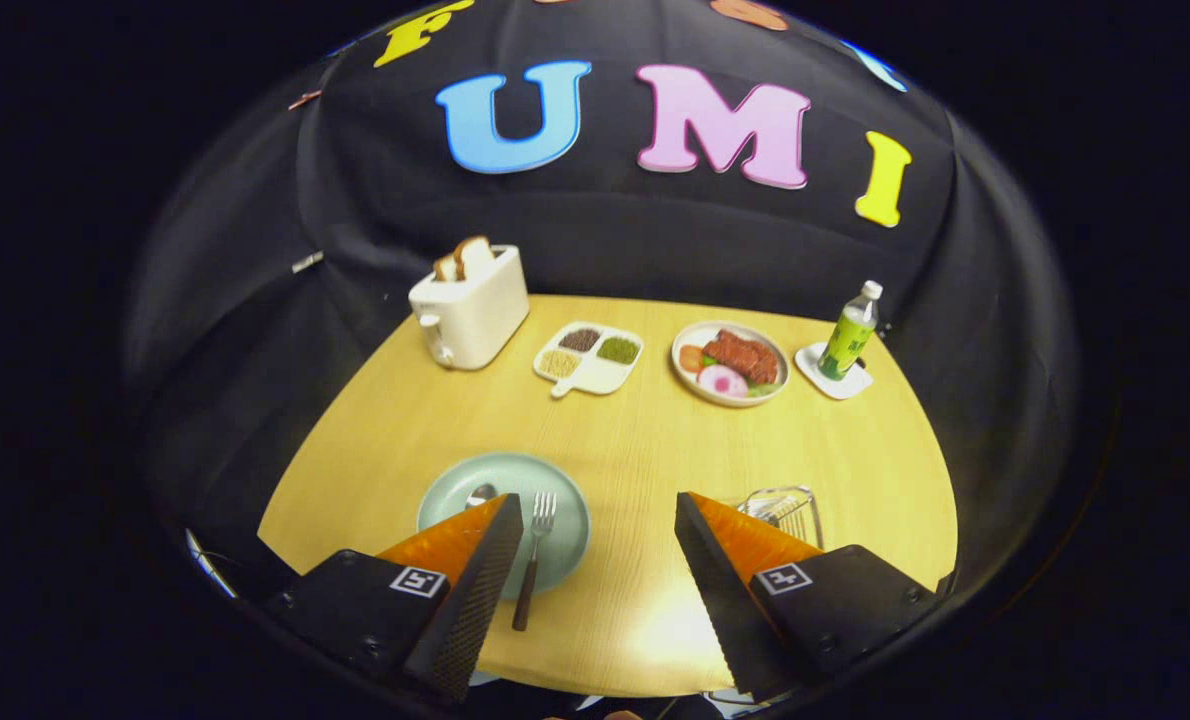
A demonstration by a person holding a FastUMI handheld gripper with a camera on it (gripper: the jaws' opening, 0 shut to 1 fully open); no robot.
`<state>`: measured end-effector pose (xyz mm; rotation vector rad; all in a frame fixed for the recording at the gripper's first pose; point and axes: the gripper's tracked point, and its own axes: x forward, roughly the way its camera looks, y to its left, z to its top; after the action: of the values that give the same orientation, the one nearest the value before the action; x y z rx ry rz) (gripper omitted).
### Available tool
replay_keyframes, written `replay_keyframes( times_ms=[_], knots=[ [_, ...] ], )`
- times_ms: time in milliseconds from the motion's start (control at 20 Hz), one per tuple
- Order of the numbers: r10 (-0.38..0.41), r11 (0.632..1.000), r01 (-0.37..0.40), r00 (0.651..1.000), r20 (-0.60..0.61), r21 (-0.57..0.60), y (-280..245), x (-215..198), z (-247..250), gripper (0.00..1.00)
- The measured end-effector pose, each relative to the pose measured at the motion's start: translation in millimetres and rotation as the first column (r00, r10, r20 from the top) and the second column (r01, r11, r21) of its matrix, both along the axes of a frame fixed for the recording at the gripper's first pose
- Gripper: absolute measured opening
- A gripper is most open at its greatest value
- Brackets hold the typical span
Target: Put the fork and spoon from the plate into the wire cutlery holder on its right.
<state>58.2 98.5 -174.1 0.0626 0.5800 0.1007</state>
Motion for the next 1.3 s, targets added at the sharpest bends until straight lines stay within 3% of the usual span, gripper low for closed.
replay_keyframes(
  times_ms=[250,400,450,500,750,850,1000,1050,1100,1150,1300],
  knots=[
    [0.083,0.996,-0.088,0.981,-0.177,-0.02,40,10,-68,0.91],
    [0.141,0.987,-0.155,0.95,-0.28,-0.029,62,15,-103,0.89],
    [0.153,0.985,-0.17,0.936,-0.316,-0.025,67,16,-115,0.83],
    [0.155,0.984,-0.175,0.926,-0.345,-0.029,69,17,-125,0.73],
    [0.167,0.981,-0.195,0.876,-0.453,-0.015,78,20,-163,0.71],
    [0.184,0.978,-0.21,0.851,-0.492,0.003,82,21,-171,0.63],
    [0.181,0.978,-0.208,0.815,-0.55,0.014,81,18,-184,0.38],
    [0.171,0.98,-0.197,0.817,-0.551,0.011,80,19,-179,0.34],
    [0.175,0.98,-0.195,0.811,-0.558,0.024,80,19,-181,0.22],
    [0.203,0.975,-0.217,0.802,-0.561,0.043,83,19,-181,0.16],
    [0.217,0.972,-0.232,0.79,-0.574,0.048,79,21,-182,0.07]
  ],
)
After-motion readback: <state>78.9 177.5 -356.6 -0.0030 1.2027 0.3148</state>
